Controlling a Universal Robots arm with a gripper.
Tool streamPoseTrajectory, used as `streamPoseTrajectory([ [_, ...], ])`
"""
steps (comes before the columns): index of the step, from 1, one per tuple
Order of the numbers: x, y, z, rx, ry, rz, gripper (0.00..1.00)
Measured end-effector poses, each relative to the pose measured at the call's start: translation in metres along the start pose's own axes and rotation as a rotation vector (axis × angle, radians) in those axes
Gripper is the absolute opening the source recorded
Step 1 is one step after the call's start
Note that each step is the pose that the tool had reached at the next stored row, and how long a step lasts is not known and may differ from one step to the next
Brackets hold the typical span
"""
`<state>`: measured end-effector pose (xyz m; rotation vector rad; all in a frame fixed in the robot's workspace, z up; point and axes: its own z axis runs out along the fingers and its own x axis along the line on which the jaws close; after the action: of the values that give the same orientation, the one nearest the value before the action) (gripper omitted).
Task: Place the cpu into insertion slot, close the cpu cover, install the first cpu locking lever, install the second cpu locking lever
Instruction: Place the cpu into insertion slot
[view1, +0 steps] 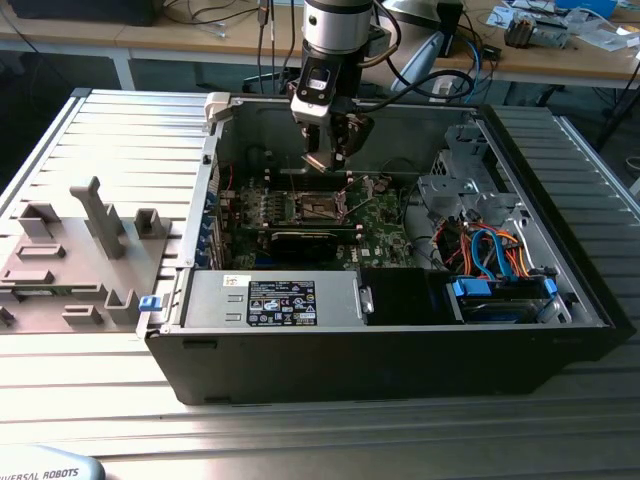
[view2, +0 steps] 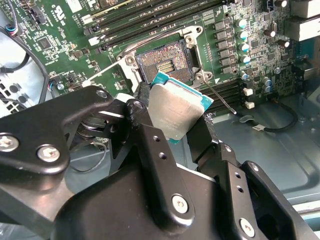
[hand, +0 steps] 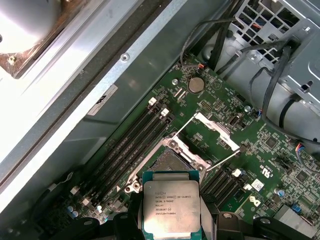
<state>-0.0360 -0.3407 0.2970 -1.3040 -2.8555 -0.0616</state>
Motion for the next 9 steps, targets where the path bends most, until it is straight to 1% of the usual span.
streamPoseTrajectory([
  [9,0.0,0.0,0.0,-0.0001,-0.0001,0.005,0.54],
])
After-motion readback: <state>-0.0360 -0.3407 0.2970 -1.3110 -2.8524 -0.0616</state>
